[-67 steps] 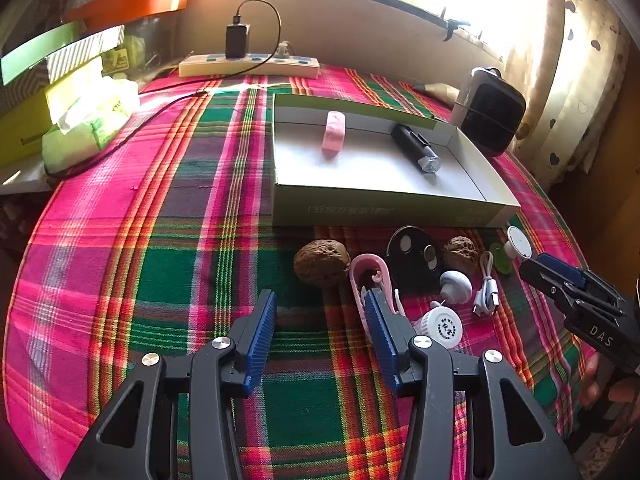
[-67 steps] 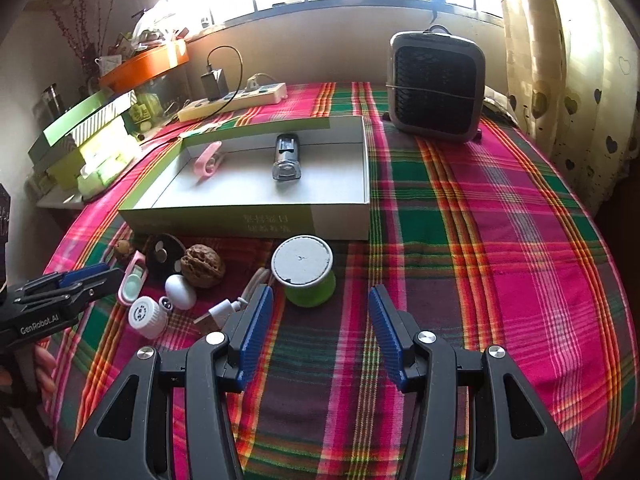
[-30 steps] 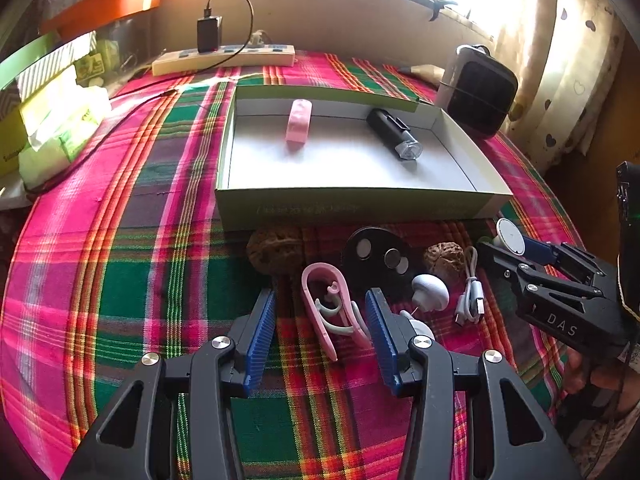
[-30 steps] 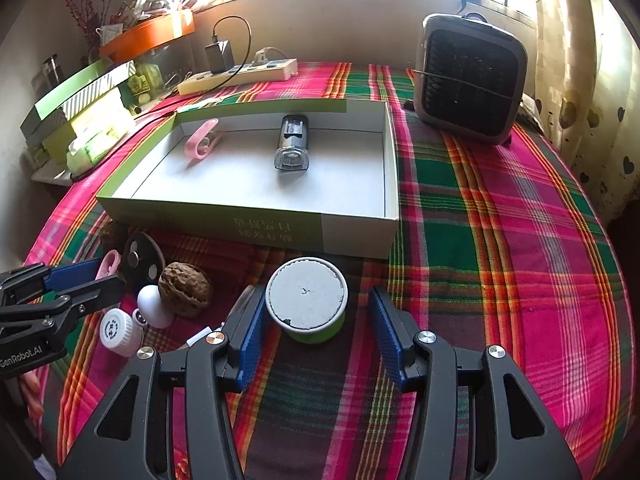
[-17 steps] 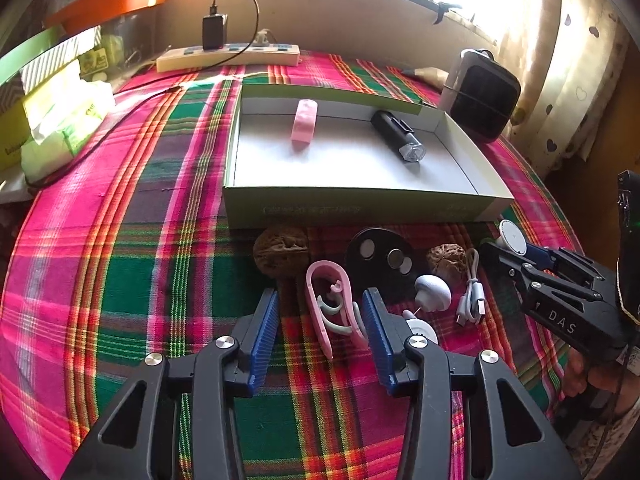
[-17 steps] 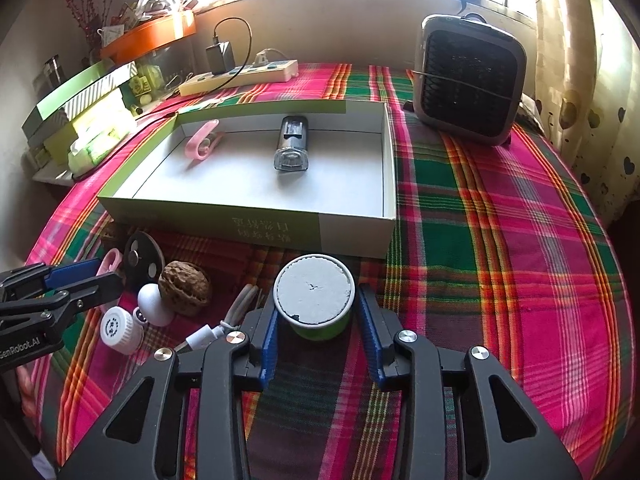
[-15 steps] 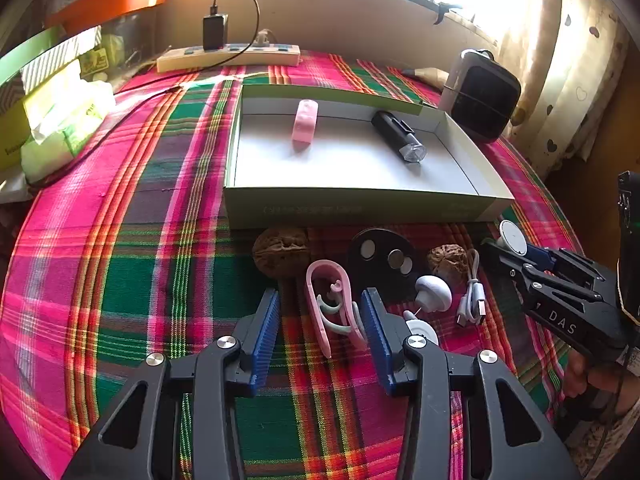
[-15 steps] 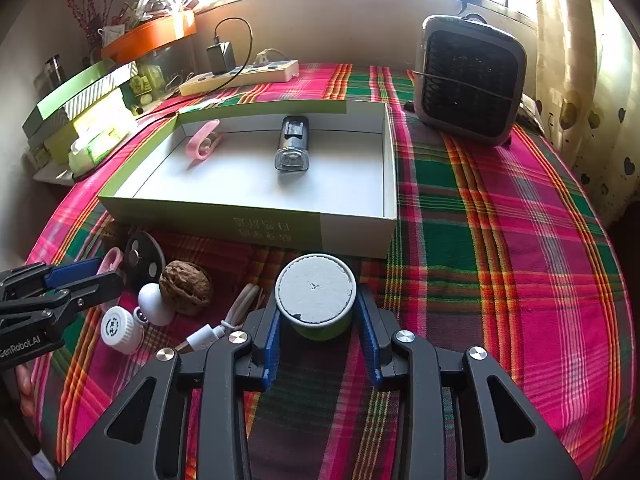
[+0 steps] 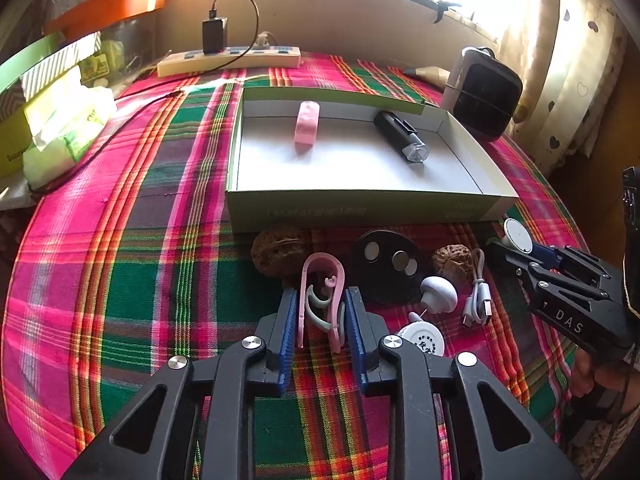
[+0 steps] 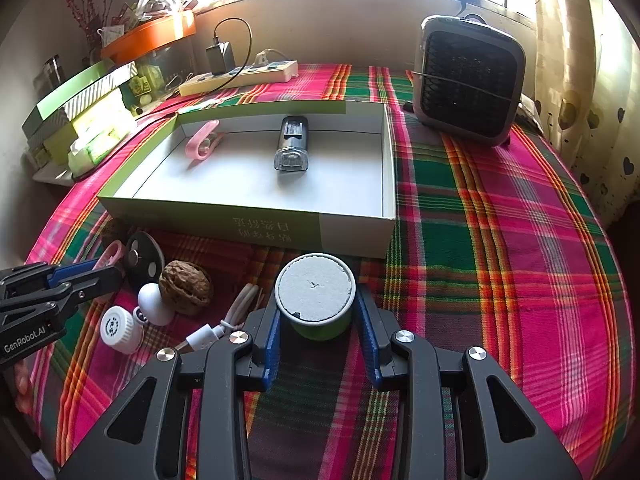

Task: Organize objects
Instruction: 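Lift the pink clip and spool with both grippers toward the white box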

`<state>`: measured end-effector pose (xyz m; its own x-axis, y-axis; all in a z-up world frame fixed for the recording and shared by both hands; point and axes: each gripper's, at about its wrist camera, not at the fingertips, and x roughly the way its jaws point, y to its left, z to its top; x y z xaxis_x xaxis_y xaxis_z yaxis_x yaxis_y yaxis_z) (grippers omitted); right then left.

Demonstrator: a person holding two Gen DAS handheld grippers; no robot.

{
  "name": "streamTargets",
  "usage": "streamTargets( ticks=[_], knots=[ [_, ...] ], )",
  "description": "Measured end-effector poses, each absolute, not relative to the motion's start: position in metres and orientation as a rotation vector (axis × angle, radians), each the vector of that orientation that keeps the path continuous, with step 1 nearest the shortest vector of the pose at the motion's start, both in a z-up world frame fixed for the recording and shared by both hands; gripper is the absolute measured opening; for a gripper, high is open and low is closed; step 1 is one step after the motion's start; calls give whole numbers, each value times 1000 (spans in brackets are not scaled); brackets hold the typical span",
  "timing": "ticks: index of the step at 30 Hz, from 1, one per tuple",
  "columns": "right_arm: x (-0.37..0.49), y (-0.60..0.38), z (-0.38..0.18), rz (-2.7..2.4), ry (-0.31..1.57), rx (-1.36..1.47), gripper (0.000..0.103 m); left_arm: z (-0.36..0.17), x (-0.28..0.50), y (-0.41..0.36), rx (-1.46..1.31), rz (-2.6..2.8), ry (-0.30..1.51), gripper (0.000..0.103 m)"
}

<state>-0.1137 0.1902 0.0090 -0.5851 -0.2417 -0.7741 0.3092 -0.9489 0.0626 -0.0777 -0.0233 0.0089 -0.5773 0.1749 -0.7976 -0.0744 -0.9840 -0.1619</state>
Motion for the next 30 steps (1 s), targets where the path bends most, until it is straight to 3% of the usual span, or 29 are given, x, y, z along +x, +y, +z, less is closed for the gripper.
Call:
streamTargets(
  ticks=[30],
  knots=[
    [-112,193,11,-2566,107,1206,29,10,-76,-22,-1357,2668,-166,21]
  ],
)
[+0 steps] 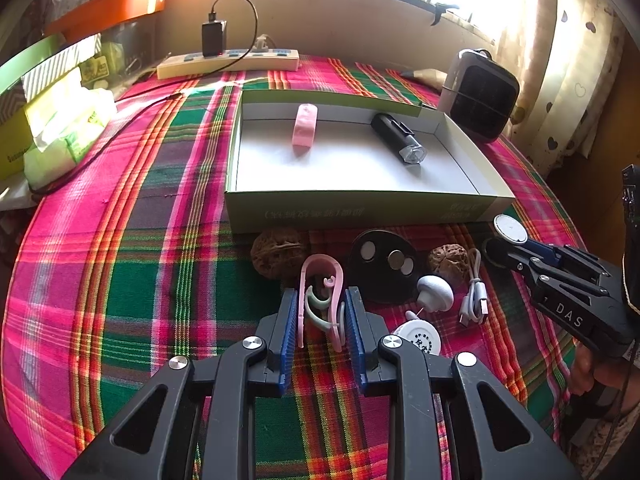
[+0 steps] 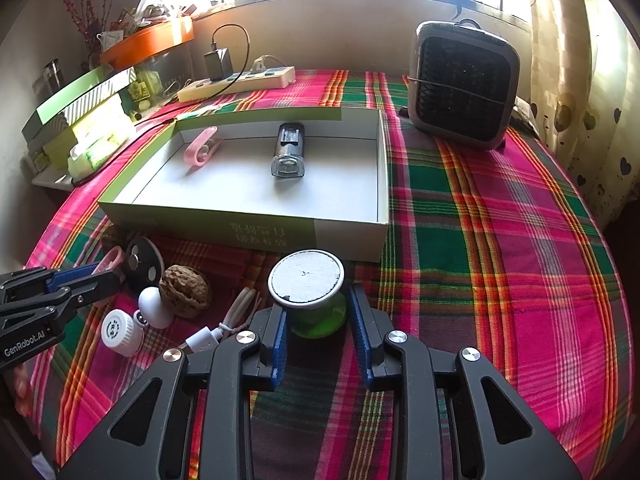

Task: Organize objects
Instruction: 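Lift the pink clip and spool with both grippers toward the white box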

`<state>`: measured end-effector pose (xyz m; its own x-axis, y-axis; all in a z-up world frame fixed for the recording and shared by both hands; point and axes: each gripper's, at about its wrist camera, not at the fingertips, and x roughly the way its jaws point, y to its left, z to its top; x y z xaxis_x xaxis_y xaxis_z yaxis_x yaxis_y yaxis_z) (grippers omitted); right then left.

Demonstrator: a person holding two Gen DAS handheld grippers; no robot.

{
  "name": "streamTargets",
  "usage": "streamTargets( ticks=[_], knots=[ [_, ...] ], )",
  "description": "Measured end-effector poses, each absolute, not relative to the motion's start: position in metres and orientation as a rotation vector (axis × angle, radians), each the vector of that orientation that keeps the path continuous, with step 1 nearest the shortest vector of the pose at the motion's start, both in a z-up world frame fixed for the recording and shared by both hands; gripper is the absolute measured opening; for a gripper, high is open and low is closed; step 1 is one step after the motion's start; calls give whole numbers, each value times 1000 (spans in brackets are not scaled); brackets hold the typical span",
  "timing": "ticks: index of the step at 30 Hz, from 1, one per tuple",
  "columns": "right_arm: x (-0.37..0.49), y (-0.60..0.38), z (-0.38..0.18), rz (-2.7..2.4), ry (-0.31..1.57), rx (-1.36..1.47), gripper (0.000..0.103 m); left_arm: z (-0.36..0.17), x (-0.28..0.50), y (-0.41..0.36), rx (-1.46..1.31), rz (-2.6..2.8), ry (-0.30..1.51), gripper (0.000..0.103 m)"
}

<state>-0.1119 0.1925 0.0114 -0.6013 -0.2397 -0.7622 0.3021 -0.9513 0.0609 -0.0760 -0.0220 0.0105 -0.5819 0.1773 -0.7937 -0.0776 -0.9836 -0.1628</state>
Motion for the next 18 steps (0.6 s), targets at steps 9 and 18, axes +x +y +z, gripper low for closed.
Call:
streamTargets(
  ticks=[9,18],
  knots=[
    [-110,191,13,-2564,116,1185,29,10,-74,-22,-1355,2671,-167,21],
    [-109,194,17,-2563,71,1174,29,17,-74,-22,-1330,2681,-169,21]
  ],
)
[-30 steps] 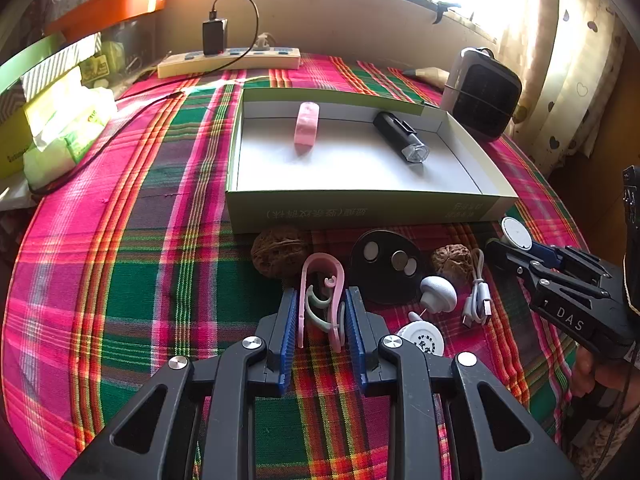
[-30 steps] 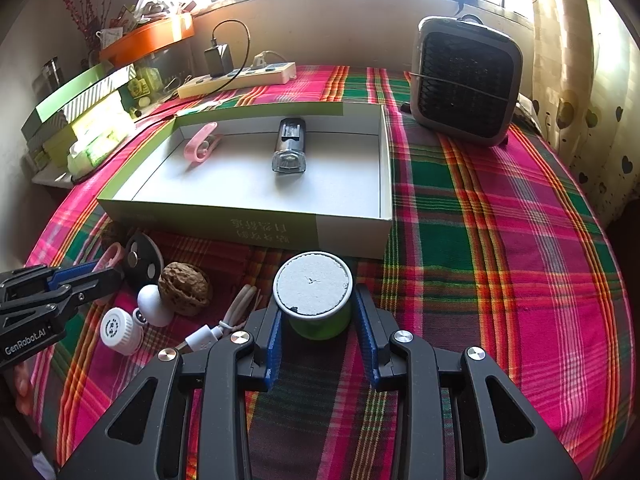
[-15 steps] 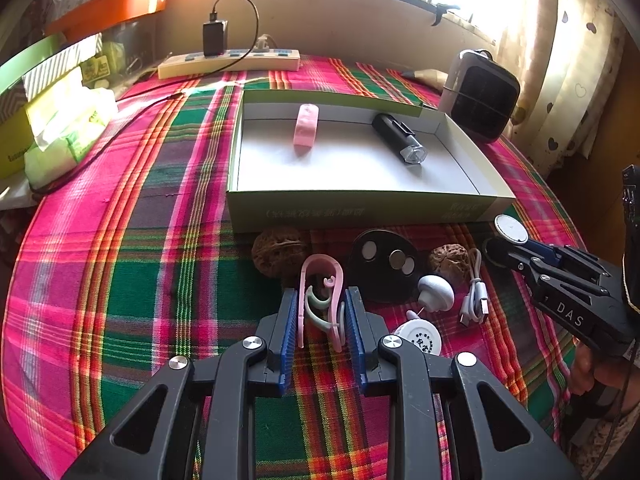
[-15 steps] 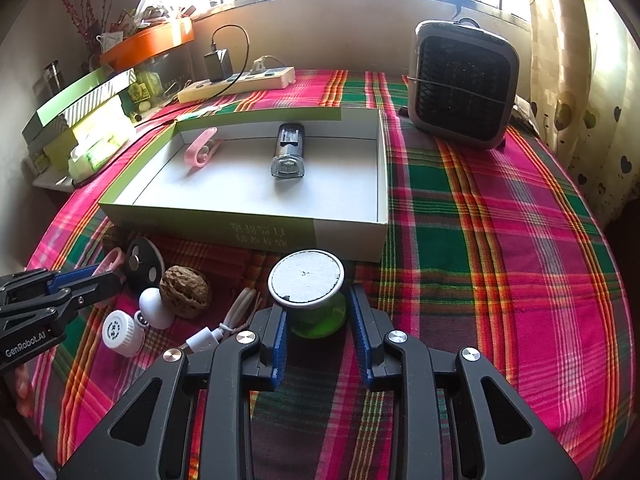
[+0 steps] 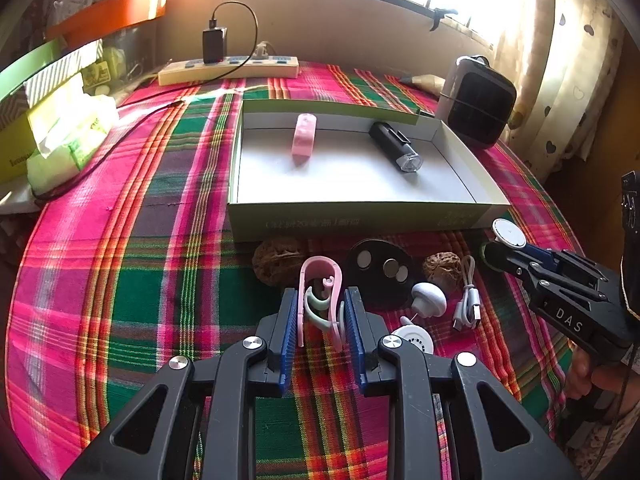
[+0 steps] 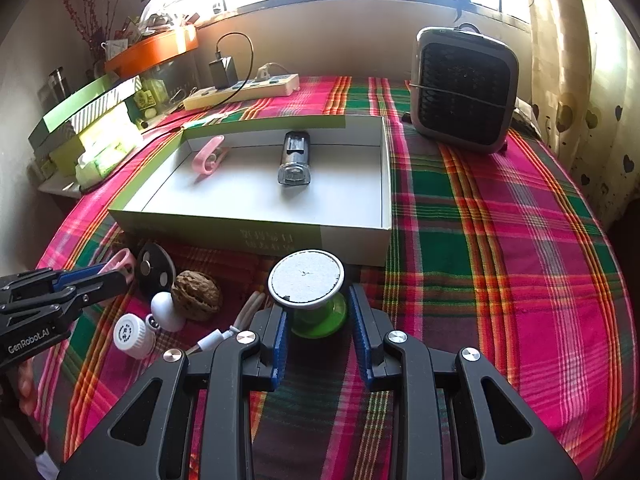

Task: Organize objects
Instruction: 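Lift the pink clip and spool with both grippers toward the white box, then lower the held clip and spool with both grippers into the white box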

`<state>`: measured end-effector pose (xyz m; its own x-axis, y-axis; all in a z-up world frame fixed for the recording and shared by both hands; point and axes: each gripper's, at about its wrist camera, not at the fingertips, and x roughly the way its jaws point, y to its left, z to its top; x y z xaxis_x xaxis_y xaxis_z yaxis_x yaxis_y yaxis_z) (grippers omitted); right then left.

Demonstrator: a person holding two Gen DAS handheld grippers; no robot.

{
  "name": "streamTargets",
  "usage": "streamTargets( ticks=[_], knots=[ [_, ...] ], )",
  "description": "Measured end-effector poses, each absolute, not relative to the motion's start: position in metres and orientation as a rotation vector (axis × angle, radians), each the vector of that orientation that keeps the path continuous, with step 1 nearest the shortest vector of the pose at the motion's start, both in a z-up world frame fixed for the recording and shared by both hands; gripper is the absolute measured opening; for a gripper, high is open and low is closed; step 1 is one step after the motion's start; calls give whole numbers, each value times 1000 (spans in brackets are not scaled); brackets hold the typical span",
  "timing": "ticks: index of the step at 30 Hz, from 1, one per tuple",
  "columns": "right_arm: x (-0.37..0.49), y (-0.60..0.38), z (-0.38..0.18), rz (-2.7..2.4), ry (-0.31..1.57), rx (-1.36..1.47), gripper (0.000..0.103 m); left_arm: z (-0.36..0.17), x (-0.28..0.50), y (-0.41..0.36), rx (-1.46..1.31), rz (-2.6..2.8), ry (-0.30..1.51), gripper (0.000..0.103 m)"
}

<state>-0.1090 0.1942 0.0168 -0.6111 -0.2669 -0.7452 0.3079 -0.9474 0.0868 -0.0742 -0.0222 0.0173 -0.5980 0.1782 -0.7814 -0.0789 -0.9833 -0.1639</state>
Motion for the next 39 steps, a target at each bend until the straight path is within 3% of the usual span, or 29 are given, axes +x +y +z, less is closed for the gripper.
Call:
streamTargets(
  ticks=[16,39],
  knots=[
    [-112,195,42,-2567,28,1105,29,43,-83,-20,-1253,2687,-155,21],
    [-168,184,58,-2561,42,1071,29,56,-156,-4,-1232,2628,-124,21]
  ],
)
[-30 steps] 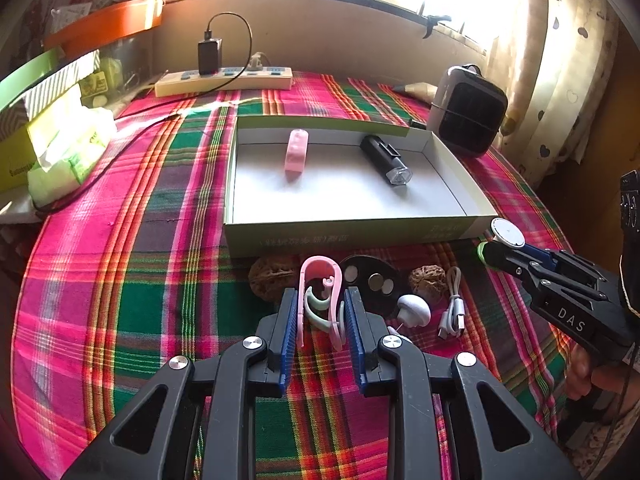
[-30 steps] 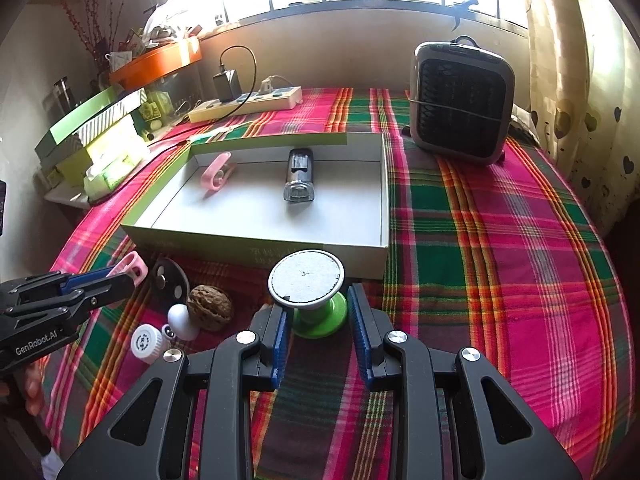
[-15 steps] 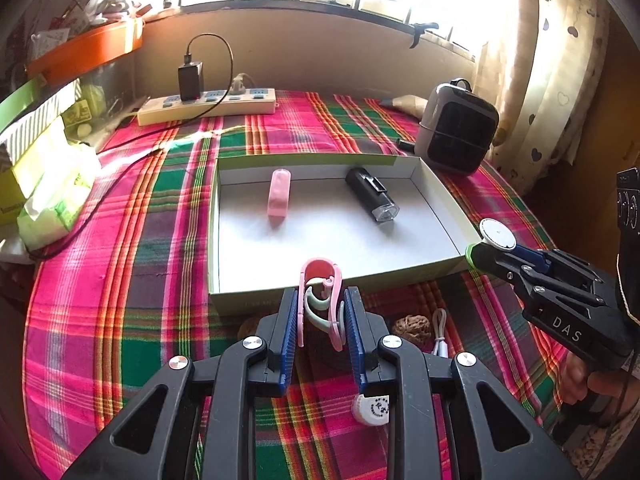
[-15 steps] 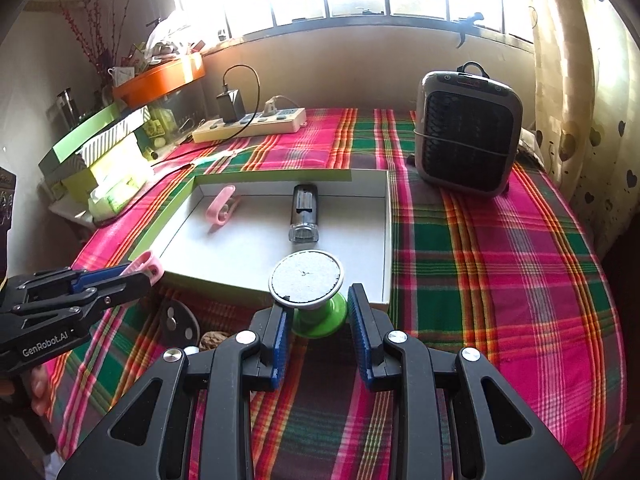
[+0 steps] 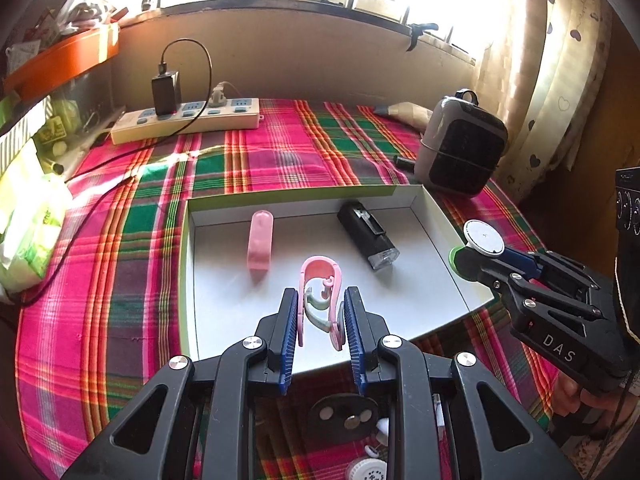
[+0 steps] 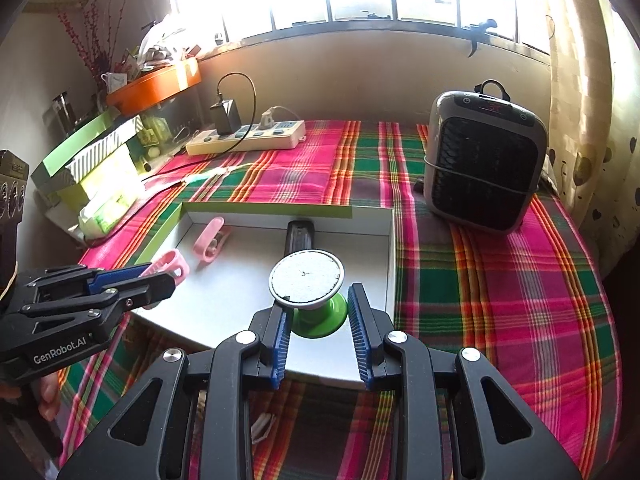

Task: Organize objects
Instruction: 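Lower the held clip and spool with both grippers into the white box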

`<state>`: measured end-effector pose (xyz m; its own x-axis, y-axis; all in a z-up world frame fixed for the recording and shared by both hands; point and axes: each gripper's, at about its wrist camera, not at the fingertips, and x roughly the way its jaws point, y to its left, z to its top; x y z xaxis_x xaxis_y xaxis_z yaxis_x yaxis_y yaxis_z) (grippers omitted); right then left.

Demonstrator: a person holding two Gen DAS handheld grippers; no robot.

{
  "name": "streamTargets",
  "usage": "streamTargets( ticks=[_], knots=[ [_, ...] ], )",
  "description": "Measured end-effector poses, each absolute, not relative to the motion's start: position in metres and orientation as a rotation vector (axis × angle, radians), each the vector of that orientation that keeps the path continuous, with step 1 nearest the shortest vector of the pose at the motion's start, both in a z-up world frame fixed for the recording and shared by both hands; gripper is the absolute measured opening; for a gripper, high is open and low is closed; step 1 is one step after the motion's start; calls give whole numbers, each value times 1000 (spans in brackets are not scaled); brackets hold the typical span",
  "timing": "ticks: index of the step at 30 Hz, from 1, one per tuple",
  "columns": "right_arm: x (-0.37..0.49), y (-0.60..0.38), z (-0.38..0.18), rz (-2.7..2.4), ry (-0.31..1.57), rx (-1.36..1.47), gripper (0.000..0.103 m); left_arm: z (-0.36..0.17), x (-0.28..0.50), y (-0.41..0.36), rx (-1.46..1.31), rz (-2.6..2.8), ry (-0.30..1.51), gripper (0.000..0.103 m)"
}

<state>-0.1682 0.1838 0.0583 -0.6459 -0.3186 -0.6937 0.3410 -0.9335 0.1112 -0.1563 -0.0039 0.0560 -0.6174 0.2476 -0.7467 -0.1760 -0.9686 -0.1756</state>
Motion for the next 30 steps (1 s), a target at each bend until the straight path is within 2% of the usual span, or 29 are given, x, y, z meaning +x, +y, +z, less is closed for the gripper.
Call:
streamTargets(
  ticks=[30],
  knots=[
    [-250,174,27,-2519,23,1191,29,25,-243,10,-1355,2585,-63,21]
  ],
)
